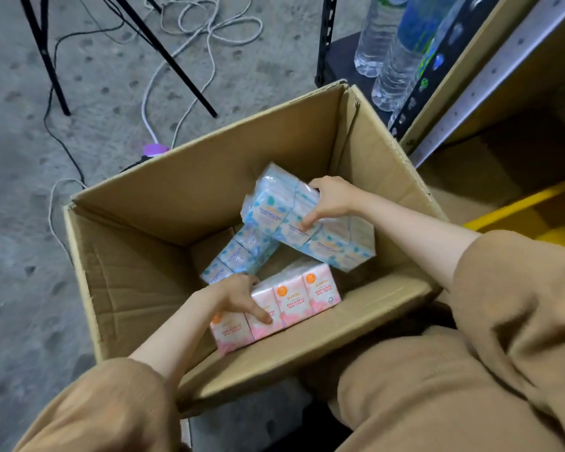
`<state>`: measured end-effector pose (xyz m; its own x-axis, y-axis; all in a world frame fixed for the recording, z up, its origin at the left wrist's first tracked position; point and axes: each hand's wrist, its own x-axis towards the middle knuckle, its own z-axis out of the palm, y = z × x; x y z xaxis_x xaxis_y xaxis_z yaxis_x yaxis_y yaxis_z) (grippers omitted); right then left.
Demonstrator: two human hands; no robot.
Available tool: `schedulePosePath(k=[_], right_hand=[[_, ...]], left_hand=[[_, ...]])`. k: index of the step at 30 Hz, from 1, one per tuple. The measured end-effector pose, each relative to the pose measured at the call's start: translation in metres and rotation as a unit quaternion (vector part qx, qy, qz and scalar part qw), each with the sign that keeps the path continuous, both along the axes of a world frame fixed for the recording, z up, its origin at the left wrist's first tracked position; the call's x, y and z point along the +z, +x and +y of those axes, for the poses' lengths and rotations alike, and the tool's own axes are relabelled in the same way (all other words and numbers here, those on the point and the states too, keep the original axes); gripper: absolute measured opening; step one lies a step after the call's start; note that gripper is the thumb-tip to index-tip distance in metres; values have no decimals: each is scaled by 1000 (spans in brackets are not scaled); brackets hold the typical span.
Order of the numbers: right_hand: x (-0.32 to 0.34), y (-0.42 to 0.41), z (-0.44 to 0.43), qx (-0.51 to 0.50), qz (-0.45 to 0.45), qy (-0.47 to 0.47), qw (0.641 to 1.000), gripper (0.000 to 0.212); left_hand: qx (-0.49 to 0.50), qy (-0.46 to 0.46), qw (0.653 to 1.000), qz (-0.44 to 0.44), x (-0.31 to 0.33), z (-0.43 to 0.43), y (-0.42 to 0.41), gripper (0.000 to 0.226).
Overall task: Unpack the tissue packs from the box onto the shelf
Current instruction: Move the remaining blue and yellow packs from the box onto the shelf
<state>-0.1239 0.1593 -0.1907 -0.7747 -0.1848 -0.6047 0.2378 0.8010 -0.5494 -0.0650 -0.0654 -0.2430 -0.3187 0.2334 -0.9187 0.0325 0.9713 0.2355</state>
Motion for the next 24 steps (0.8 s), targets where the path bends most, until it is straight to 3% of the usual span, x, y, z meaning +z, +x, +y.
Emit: schedulePosePath(k=[7, 12, 16, 19, 24], right_hand=[[61, 23, -7, -23, 83, 20, 996, 40], [122, 42, -16, -42, 143, 40, 988, 49], [183, 63, -9, -68, 187, 71, 977, 44], [234, 86, 7, -95, 218, 109, 965, 55], [317, 135, 52, -182, 302, 163, 921, 46]], left_hand=[[-128, -11, 970, 209, 56, 11, 2, 94], [-187, -11, 924, 335, 117, 22, 9, 78], [-205, 3, 880, 429, 168, 34, 10, 83], [-213, 26, 846, 488, 218, 50, 11, 89], [-206, 96, 802, 552, 302, 85, 20, 89]])
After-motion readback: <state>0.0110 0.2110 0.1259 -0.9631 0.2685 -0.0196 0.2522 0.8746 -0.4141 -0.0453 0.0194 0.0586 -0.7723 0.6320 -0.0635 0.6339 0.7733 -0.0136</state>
